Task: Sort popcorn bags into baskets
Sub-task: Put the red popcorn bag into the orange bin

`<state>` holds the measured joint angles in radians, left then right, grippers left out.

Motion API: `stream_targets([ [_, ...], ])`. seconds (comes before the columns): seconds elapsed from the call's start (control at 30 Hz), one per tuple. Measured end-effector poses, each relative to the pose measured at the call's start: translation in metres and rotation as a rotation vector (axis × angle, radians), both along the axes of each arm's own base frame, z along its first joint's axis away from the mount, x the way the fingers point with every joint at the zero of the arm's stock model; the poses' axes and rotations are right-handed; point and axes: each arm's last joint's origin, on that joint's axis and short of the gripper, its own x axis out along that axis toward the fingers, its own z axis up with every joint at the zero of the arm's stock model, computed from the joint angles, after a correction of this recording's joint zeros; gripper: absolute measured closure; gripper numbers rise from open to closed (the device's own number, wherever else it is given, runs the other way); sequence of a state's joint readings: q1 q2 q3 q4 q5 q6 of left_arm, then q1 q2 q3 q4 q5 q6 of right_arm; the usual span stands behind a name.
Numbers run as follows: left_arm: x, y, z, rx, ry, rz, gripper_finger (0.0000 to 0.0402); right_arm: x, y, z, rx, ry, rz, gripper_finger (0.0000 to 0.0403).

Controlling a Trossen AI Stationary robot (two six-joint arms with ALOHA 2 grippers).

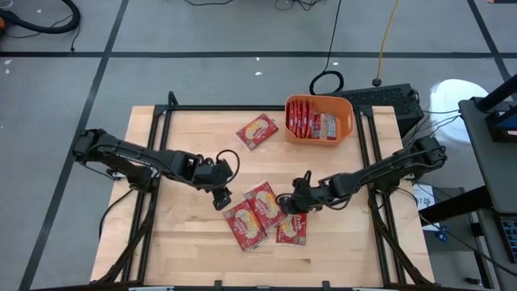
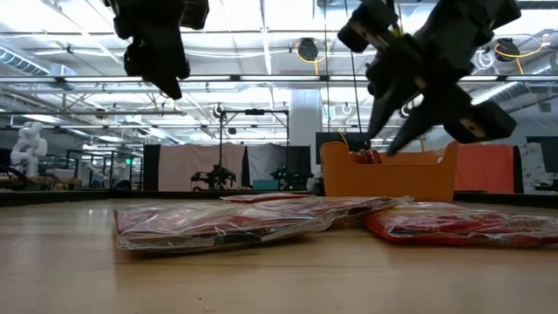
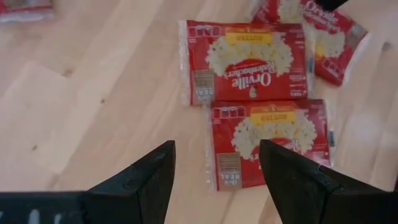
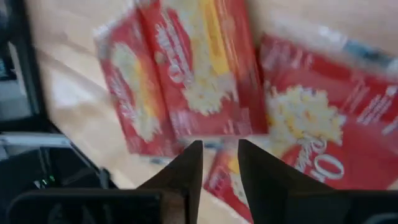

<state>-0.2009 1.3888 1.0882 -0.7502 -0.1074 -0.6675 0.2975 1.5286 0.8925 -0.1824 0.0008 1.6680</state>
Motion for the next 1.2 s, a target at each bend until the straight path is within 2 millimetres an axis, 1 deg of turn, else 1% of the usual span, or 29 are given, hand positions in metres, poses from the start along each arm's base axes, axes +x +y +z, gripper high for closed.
stream_targets([
  [0.23, 0.004, -0.009, -0.004, 0.015, -0.012, 0.039, 0.0167, 0.007, 0.003, -0.021, -0.005, 0.050, 0.084, 0.0286],
  [0.37, 0.009, -0.011, -0.005, 0.009, -0.041, 0.050, 0.0167, 0.012, 0.003, -0.031, -0.020, 0.053, 0.092, 0.0259],
  [0.6, 0.009, -0.015, -0.011, -0.032, -0.012, 0.101, 0.0167, 0.023, -0.002, -0.049, -0.010, 0.053, 0.128, 0.0210],
  [0.77, 0.008, -0.020, -0.010, -0.070, -0.022, 0.138, 0.0167, 0.028, -0.006, -0.053, -0.025, 0.026, 0.143, 0.0203],
  [0.83, 0.008, -0.023, -0.010, -0.077, -0.023, 0.143, 0.0167, 0.028, -0.007, -0.053, -0.035, 0.027, 0.131, 0.0209],
  [0.93, 0.007, -0.025, -0.010, -0.079, -0.026, 0.148, 0.0167, 0.029, -0.012, -0.054, -0.048, 0.029, 0.122, 0.0233],
  [1.03, 0.007, -0.026, -0.010, -0.072, -0.033, 0.166, 0.0167, 0.029, -0.014, -0.055, -0.056, 0.039, 0.116, 0.0276],
  [1.2, 0.007, -0.024, -0.009, -0.038, -0.047, 0.185, 0.0167, 0.029, -0.018, -0.056, -0.073, 0.042, 0.127, 0.0368],
])
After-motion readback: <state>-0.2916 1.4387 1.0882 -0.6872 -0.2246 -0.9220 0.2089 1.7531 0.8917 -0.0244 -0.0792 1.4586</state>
